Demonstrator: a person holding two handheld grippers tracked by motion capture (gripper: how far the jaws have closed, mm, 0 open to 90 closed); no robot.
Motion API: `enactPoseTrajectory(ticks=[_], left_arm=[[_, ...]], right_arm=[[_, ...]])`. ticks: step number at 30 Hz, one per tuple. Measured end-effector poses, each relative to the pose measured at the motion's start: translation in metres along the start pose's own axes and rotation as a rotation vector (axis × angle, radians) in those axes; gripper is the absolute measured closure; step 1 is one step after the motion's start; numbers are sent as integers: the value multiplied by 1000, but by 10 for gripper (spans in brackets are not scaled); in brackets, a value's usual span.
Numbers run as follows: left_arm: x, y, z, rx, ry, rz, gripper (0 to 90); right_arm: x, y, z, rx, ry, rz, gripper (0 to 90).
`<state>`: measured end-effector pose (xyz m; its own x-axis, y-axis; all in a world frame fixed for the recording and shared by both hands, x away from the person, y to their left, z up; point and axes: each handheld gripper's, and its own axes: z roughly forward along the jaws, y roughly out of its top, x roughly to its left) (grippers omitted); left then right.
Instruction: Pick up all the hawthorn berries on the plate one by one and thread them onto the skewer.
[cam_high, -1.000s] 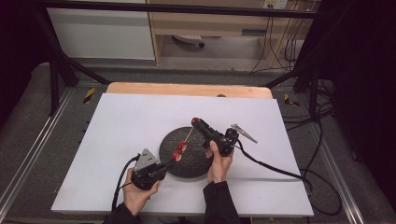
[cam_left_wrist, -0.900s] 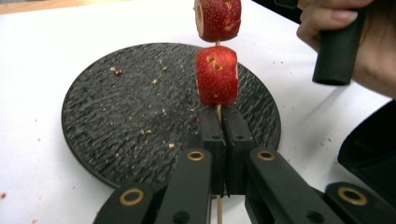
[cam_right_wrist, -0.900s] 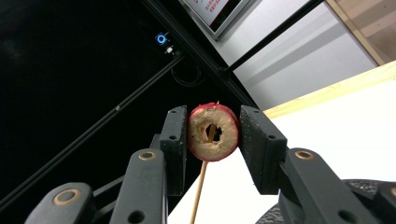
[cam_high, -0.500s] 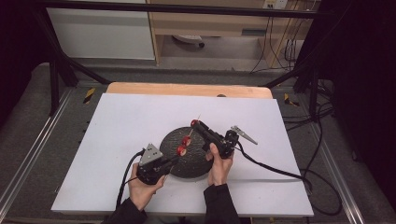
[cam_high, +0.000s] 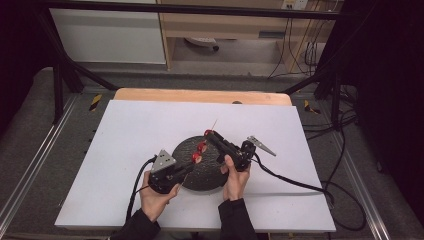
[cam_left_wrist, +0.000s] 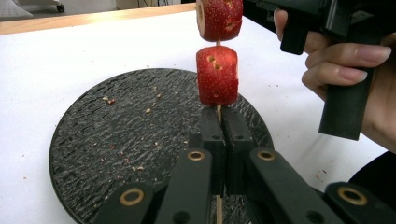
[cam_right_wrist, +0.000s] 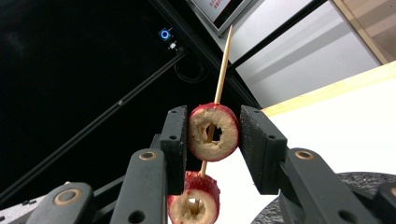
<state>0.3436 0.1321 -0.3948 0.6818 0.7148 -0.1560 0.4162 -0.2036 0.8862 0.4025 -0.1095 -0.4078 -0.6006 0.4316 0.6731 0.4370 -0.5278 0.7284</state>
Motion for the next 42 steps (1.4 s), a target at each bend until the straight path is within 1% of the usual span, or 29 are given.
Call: enactPoseTrajectory(ticks=[3,8,12,13,14,16,17,20,22,24,26,31,35,36,38,40,42], left_arm=[[0,1,1,-4,-2,-8,888],[0,2,2,-3,-3,-6,889],[1,1,2,-6,-8,-4,889],[1,1,2,-3,-12,0,889],[1,1,1,-2,-12,1,889],[1,0,0,-1,-15,3,889],[2,-1,-1,1,-16,3,889],[4,-1,-3,5,-11,5,889],[6,-3,-4,10,-9,4,889],[8,-4,-5,15,-5,2,889],[10,-4,-7,21,-3,3,889],[14,-6,-9,39,-7,6,889],[18,-6,-13,50,-5,10,889],[19,-6,-14,54,-4,11,889],[21,-5,-15,64,-6,9,889],[23,-4,-18,72,-4,15,889],[25,-3,-19,79,-2,19,889]], right_arm=[[0,-1,0,7,0,-1,636],[0,-2,0,11,-3,-6,635],[1,-1,-1,27,-14,-28,626],[1,-1,-1,29,-14,-32,610],[2,0,-2,30,-26,-41,582],[2,3,-3,34,-37,-67,539],[3,4,-3,41,-41,-73,521],[3,8,-5,70,-58,-113,455],[3,12,-7,97,-68,-145,400],[2,15,-9,118,-72,-167,326],[0,18,-11,159,-83,-182,254],[-5,22,-16,265,-115,-262,138],[-11,23,-21,352,-148,-328,69],[-13,24,-23,377,-160,-334,58],[-16,24,-27,409,-173,-373,44],[-20,24,-32,459,-195,-413,34],[-24,24,-38,502,-216,-437,24]])
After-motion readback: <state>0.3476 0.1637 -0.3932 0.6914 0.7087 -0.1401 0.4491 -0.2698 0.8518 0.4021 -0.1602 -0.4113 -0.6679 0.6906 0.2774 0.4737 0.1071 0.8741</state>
